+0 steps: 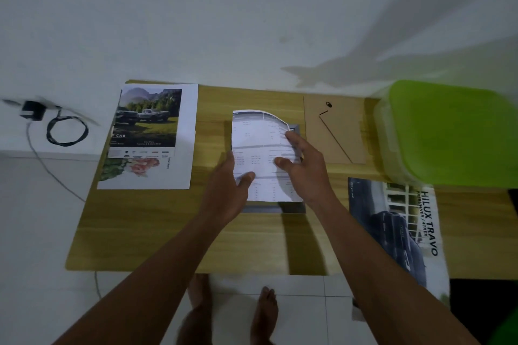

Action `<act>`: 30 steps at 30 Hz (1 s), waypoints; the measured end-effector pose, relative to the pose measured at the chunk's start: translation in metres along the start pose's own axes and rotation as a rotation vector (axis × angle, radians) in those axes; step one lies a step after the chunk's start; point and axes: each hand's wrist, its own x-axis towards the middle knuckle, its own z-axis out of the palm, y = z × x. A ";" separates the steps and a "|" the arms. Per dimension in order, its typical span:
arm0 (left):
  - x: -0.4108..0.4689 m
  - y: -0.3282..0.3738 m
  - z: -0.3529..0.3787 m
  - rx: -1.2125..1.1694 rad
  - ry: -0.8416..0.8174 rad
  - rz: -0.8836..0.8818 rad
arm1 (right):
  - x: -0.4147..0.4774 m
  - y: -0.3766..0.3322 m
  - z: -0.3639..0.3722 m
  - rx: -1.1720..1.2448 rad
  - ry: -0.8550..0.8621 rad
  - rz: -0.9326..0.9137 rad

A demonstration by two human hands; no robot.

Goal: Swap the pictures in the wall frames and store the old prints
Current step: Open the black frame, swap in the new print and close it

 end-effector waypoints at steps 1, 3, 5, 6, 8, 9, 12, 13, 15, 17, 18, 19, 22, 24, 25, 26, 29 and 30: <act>0.001 0.004 -0.004 -0.031 0.038 0.035 | -0.001 -0.002 -0.003 -0.007 -0.002 -0.002; 0.000 0.013 -0.013 -0.081 0.102 0.093 | -0.003 -0.006 -0.006 -0.054 -0.001 -0.007; -0.005 0.025 -0.021 -0.111 0.176 0.119 | -0.006 -0.011 -0.007 -0.159 0.013 -0.019; -0.009 0.031 -0.024 -0.106 0.221 0.148 | -0.009 -0.016 -0.006 -0.210 0.024 -0.028; -0.017 0.043 -0.026 -0.101 0.280 0.265 | -0.015 -0.034 -0.005 -0.240 0.049 -0.043; -0.021 0.050 -0.027 -0.119 0.289 0.324 | -0.018 -0.044 -0.004 -0.221 0.051 -0.049; -0.032 0.069 -0.029 -0.120 0.291 0.432 | -0.020 -0.069 -0.003 -0.147 0.023 -0.043; -0.036 0.073 -0.029 -0.092 0.290 0.451 | -0.021 -0.075 -0.004 -0.105 0.025 -0.018; -0.041 0.076 -0.028 -0.022 0.285 0.470 | -0.023 -0.082 -0.007 -0.017 0.043 0.011; -0.042 0.077 -0.028 0.019 0.260 0.458 | -0.025 -0.088 -0.013 -0.005 0.043 -0.005; -0.043 0.078 -0.028 0.039 0.239 0.465 | -0.027 -0.091 -0.016 -0.019 0.036 -0.014; -0.046 0.080 -0.028 0.055 0.222 0.481 | -0.030 -0.093 -0.017 -0.036 0.029 -0.023; -0.056 0.086 -0.029 0.023 0.215 0.497 | -0.035 -0.096 -0.021 -0.099 0.065 -0.057; -0.063 0.086 -0.030 -0.042 0.254 0.415 | -0.038 -0.098 -0.026 -0.137 0.114 -0.072; -0.065 0.087 -0.032 -0.084 0.285 0.349 | -0.040 -0.100 -0.030 -0.143 0.127 -0.080; -0.064 0.087 -0.036 -0.121 0.327 0.286 | -0.041 -0.102 -0.035 -0.140 0.130 -0.090; -0.052 0.083 -0.052 -0.221 0.287 0.051 | -0.047 -0.103 -0.050 -0.058 0.068 -0.121; -0.049 0.083 -0.057 -0.285 0.206 -0.020 | -0.049 -0.101 -0.054 -0.022 0.041 -0.127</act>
